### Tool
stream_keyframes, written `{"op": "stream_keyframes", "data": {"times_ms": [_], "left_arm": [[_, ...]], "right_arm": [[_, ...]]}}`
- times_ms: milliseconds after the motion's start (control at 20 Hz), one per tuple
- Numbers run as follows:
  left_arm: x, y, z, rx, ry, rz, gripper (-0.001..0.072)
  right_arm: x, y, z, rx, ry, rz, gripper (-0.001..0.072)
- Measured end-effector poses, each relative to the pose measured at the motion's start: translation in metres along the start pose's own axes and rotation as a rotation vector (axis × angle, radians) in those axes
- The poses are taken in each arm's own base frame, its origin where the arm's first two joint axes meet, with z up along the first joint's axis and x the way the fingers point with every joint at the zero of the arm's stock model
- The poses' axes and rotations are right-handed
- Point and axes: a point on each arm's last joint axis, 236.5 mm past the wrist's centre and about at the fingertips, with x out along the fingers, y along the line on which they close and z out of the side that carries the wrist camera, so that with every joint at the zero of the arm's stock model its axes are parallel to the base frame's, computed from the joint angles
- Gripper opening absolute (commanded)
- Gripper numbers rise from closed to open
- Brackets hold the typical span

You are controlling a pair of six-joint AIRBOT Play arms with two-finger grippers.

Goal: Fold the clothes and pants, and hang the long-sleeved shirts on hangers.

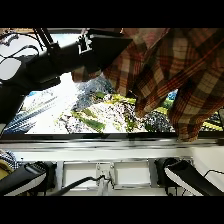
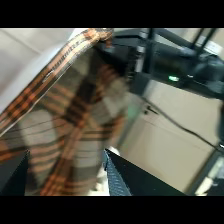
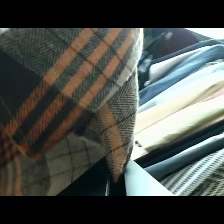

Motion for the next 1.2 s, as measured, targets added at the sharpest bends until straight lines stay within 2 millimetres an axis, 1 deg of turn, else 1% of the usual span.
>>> {"op": "stream_keyframes", "data": {"times_ms": [200, 350, 450, 500, 600, 700, 850, 950, 1050, 1200], "left_arm": [[-0.001, 0.011, -0.007, 0.062, 0.032, 0.046, 0.0503], [-0.003, 0.019, -0.013, 0.106, 0.062, 0.073, 0.0502], [-0.005, 0.025, -0.014, 0.13, 0.077, 0.092, 0.0502], [-0.007, 0.028, -0.015, 0.139, 0.081, 0.103, 0.0502], [-0.01, 0.035, -0.013, 0.152, 0.085, 0.121, 0.0502], [-0.014, 0.043, -0.011, 0.164, 0.088, 0.142, 0.0502], [-0.02, 0.052, -0.012, 0.189, 0.105, 0.168, 0.0502], [-0.022, 0.058, -0.015, 0.212, 0.125, 0.184, 0.0502], [-0.024, 0.062, -0.018, 0.232, 0.145, 0.195, 0.0502], [-0.026, 0.065, -0.021, 0.247, 0.16, 0.207, 0.0502]], "right_arm": [[-0.003, -0.029, 0.006, 0.009, -0.027, -0.121, 0.0047], [-0.006, -0.05, -0.001, 0.042, -0.005, -0.201, 0.0047], [-0.009, -0.064, -0.014, 0.102, 0.034, -0.251, 0.0047], [-0.01, -0.071, -0.024, 0.137, 0.065, -0.277, 0.0047], [-0.015, -0.085, -0.048, 0.191, 0.145, -0.331, 0.0046], [-0.024, -0.1, -0.073, 0.23, 0.23, -0.394, 0.0046], [-0.05, -0.131, -0.105, 0.302, 0.325, -0.537, 0.0046], [-0.074, -0.154, -0.123, 0.362, 0.365, -0.659, 0.0046], [-0.098, -0.176, -0.138, 0.403, 0.396, -0.779, 0.0046], [-0.131, -0.199, -0.156, 0.444, 0.438, -0.926, 0.0046]]}}
